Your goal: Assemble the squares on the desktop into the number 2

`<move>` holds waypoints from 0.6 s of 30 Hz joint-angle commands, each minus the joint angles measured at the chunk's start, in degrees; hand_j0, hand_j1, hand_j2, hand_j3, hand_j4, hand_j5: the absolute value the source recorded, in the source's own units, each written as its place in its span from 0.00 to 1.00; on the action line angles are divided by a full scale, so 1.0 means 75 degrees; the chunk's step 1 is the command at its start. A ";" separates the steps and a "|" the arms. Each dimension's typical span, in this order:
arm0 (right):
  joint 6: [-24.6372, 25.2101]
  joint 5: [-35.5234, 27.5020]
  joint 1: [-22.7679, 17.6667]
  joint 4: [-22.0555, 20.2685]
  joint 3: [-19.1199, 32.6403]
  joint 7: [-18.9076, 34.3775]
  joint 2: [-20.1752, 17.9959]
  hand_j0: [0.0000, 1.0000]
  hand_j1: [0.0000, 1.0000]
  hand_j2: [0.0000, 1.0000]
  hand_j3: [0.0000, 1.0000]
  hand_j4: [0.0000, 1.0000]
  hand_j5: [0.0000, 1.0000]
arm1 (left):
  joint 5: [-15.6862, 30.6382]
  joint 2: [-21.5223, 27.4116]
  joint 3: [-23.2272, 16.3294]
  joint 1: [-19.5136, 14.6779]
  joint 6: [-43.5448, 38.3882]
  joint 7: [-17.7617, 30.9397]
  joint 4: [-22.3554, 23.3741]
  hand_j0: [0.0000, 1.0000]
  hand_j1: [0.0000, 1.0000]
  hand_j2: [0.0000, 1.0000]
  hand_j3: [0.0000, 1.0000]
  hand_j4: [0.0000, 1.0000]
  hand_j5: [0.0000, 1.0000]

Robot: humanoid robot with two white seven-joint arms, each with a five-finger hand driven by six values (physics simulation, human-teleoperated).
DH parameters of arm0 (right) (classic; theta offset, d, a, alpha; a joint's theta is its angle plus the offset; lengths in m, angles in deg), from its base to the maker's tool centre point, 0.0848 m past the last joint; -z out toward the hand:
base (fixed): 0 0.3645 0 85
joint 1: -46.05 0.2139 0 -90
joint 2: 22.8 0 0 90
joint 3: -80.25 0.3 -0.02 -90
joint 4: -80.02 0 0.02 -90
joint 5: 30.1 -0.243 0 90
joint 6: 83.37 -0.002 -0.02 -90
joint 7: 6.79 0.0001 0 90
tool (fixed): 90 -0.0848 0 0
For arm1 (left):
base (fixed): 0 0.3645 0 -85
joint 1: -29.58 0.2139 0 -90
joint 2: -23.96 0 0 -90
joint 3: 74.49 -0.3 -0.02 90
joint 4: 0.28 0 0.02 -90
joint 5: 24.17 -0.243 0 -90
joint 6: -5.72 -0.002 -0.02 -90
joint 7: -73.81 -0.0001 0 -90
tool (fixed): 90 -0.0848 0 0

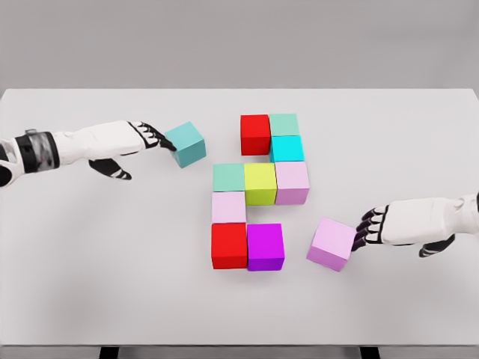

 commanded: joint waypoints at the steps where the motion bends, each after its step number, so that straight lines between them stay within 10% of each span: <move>1: 0.0011 -0.0029 0.0000 0.0002 0.0005 -0.0014 0.0051 0.97 0.97 0.97 0.97 0.97 0.97 | 0.0034 -0.0166 0.0013 0.0000 -0.0009 0.0009 0.0236 0.93 0.93 0.93 0.93 0.93 0.93; 18: 0.0011 -0.0087 0.0000 0.0647 0.0134 -0.0143 0.0438 0.97 0.97 0.97 0.97 0.97 0.97 | 0.0140 -0.0143 0.0095 -0.0117 -0.0009 0.0162 0.0459 0.94 0.94 0.94 0.94 0.94 0.94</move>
